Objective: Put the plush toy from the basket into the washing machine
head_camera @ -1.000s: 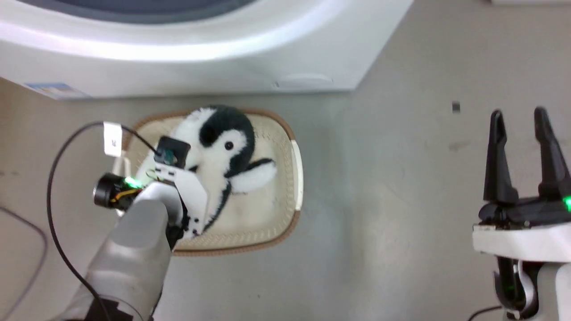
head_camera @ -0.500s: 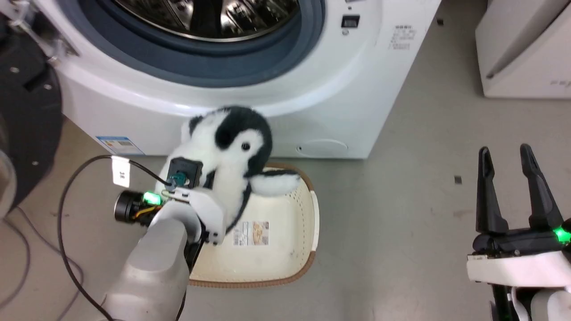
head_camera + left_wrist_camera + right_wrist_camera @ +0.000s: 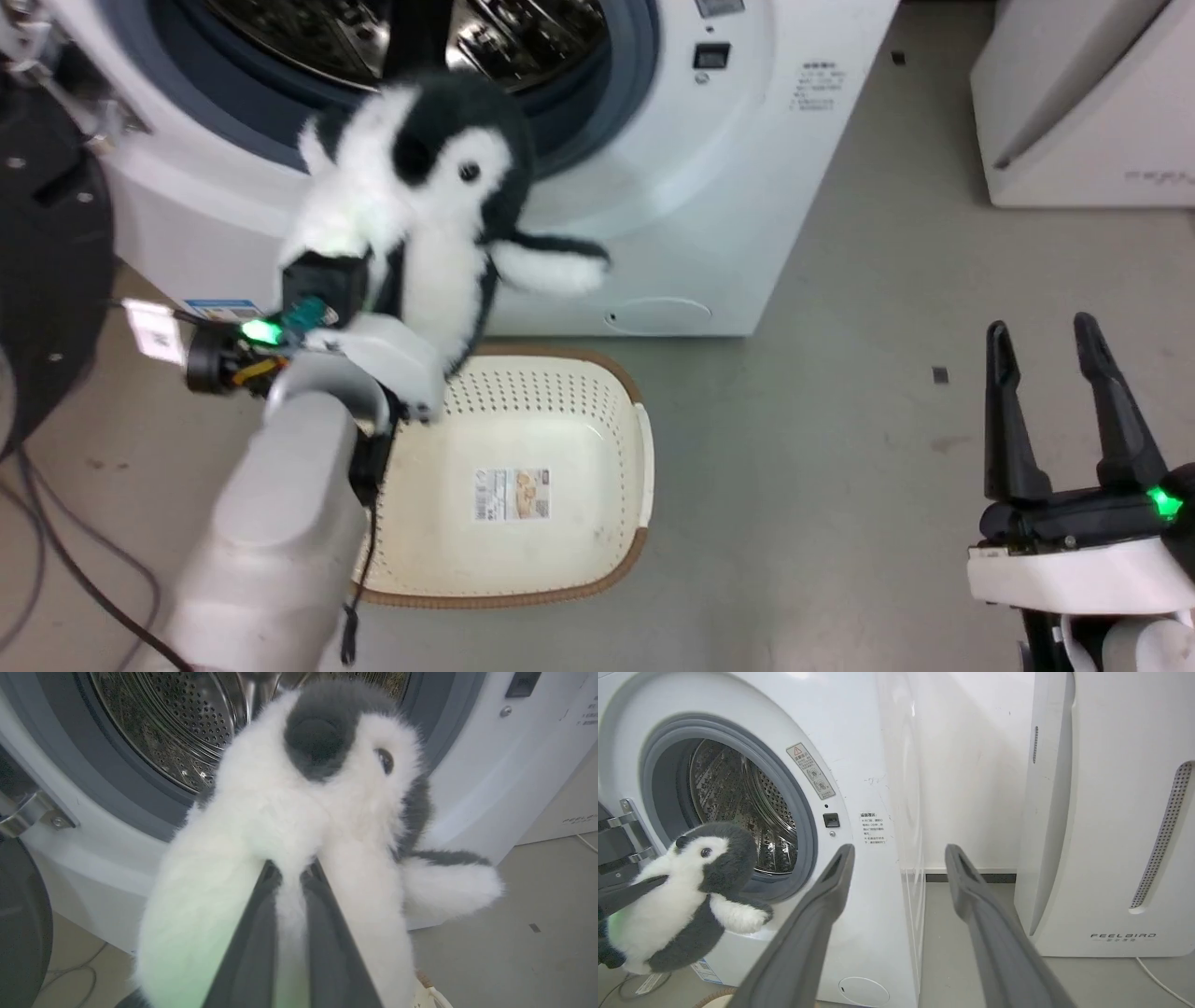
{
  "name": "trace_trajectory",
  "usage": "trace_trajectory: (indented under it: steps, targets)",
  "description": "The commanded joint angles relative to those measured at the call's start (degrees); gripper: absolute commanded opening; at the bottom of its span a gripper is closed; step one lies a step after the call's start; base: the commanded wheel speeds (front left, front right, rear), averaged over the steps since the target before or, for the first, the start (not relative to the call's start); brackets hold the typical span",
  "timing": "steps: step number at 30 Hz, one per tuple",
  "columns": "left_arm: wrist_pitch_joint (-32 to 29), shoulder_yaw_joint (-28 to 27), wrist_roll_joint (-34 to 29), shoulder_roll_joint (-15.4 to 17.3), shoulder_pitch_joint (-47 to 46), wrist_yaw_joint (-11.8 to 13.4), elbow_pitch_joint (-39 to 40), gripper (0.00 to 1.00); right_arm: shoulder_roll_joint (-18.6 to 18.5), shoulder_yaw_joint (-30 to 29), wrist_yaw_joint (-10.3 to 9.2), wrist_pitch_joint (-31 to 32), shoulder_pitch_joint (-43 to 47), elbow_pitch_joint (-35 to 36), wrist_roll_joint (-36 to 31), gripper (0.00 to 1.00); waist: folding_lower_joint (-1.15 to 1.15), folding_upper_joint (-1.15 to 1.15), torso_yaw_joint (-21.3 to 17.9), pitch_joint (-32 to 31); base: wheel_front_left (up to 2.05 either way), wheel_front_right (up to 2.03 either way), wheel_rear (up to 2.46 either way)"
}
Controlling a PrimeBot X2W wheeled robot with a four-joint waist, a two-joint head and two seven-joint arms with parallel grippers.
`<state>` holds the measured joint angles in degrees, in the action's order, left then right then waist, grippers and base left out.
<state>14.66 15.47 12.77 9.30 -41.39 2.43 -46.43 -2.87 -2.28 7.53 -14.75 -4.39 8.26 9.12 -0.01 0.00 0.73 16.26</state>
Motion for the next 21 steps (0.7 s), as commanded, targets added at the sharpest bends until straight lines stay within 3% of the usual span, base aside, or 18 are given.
trace_trajectory:
  steps: [1,3,9,21]
  targets:
    - [0.3,-0.8,0.0,0.8,-2.3,0.5,1.1,0.0,0.0,0.0,-0.04,-0.2,-0.8,0.6,0.2,1.0,0.01,0.0,-1.5,2.2,0.0,0.0,0.0]
    - [0.3,-3.3,-0.2,2.8,-7.2,1.3,2.6,0.0,0.0,0.0,-0.04,-0.2,-2.6,1.5,0.5,1.0,0.01,0.0,-3.9,6.6,0.0,0.0,0.0]
    - [0.3,-5.5,-0.8,4.6,-13.4,2.8,3.6,0.0,0.0,0.7,-0.04,-0.2,-5.2,2.3,1.2,1.0,0.01,0.0,-6.9,12.6,0.0,0.0,0.0]
    - [0.3,-8.4,-1.3,9.9,-28.9,2.8,2.0,0.0,0.0,0.2,-0.04,-0.2,-9.2,4.1,3.5,1.0,0.01,0.0,-11.6,23.0,0.0,0.0,0.0]
